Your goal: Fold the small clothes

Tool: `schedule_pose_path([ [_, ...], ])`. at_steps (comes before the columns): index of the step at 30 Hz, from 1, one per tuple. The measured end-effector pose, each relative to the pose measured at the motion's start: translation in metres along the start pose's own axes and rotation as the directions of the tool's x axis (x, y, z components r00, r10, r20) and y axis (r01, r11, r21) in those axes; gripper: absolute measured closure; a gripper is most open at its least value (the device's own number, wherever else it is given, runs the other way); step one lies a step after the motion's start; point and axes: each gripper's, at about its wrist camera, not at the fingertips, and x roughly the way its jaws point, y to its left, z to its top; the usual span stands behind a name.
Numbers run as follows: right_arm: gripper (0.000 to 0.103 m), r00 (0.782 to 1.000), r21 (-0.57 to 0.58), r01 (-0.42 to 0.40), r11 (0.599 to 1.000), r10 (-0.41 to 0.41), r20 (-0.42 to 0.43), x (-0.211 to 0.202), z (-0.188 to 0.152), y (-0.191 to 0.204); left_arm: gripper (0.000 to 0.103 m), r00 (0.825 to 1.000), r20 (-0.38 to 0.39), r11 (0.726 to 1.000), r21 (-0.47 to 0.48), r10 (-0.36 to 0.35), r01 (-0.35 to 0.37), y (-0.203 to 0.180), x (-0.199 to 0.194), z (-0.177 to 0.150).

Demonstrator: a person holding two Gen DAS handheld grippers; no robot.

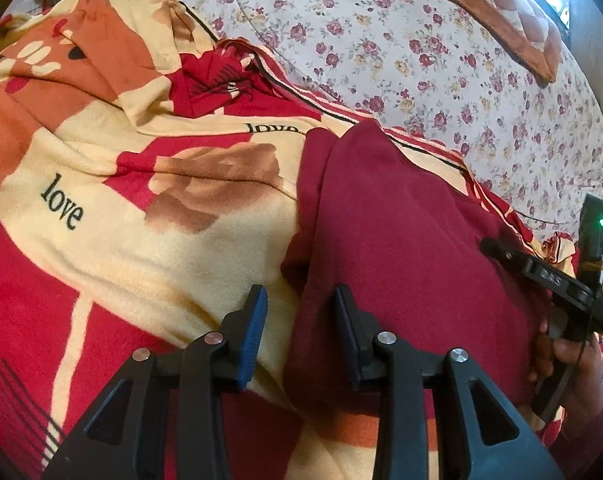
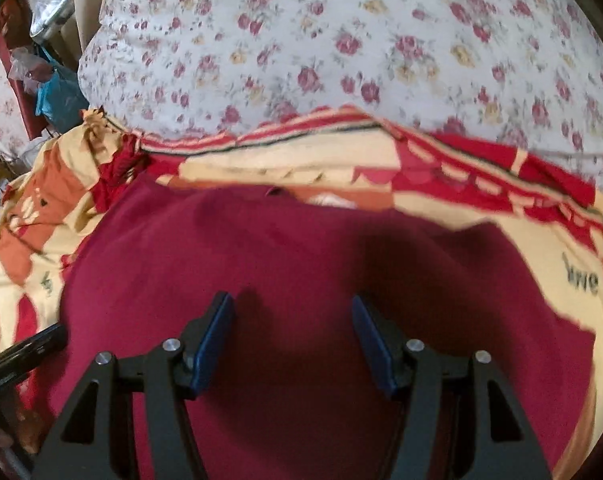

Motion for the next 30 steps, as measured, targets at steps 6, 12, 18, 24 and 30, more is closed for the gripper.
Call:
schedule_pose_path([
  [6, 0.038, 1.000, -0.012, 0.018, 1.000, -0.018, 0.010, -0.029, 0.002, -0.001, 0.088, 0.999, 0.040, 0.995, 0.096, 0.020, -0.023, -0.033, -0.035, 0.006],
  [12, 0.031, 0.994, 0.028, 0.080, 0.996, -0.082, 0.069, -0.072, -0.015, -0.031, 0.085, 0.999, 0.004, 0.992, 0.123, -0.032, 0.031, -0.066, -0.024, 0.011],
  [18, 0.029, 0.992, 0.102, 0.125, 0.987, -0.127, 0.013, -0.048, -0.030, -0.066, 0.085, 0.999, -0.015, 0.995, 0.090, -0.047, 0.048, -0.067, -0.001, 0.003],
  [24, 0.017, 0.982, 0.020, 0.185, 0.982, -0.186, 0.021, -0.030, -0.027, -0.056, 0.085, 0.994, 0.019, 0.993, 0.036, -0.109, 0.108, -0.049, 0.006, -0.001],
  [30, 0.015, 0.981, 0.011, 0.194, 0.981, -0.194, -0.003, -0.040, -0.019, -0.046, 0.084, 0.995, 0.031, 0.990, 0.107, -0.091, 0.087, -0.055, 0.007, -0.005],
])
